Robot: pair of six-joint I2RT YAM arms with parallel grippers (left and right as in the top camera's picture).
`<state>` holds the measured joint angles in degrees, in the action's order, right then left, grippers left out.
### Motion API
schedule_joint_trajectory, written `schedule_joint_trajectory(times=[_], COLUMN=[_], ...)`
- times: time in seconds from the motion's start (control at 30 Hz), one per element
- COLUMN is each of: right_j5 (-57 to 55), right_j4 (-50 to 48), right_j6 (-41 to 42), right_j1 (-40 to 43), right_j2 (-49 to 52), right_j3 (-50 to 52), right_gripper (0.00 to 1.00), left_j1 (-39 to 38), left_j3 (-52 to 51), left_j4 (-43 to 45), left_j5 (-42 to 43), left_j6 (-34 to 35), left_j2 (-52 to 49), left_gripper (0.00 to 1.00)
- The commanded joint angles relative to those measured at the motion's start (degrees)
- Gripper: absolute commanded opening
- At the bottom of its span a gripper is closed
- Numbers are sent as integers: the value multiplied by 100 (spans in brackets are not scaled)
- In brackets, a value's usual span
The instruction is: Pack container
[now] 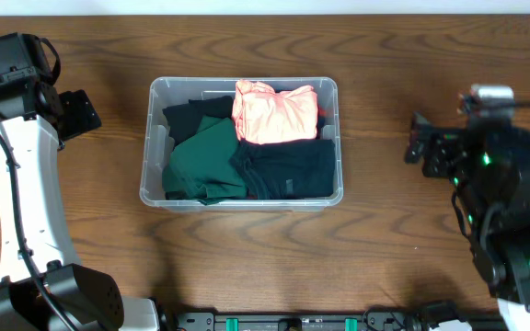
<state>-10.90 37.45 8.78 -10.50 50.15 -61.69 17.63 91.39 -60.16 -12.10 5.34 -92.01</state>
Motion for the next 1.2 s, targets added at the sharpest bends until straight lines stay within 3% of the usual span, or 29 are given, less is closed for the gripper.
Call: schedule_joint_trajectory(times=[0.0,0.27,0.5,0.87,1.17], right_j5=[243,122,127,127,118], right_j4=[-293,-728,-745,-809,-809], right_j6=[127,127,131,146,98], right_j1=[280,348,350,560,573], right_j2=[-575,-2240,-3593,-4992,-4986], right_j3=[817,2922,4116,4964,5088], right_gripper=[99,99,99,99,99], left_j1=[20,20,20,20,20], left_j3=[72,72,72,72,72], left_j4=[-24,-22,-22,-24,-22], left_j5=[-57,-57,-57,-57,-57], left_j6=[-11,-11,-11,-11,-11], left_j2=[70,70,70,70,70], left_gripper=[98,98,98,98,98])
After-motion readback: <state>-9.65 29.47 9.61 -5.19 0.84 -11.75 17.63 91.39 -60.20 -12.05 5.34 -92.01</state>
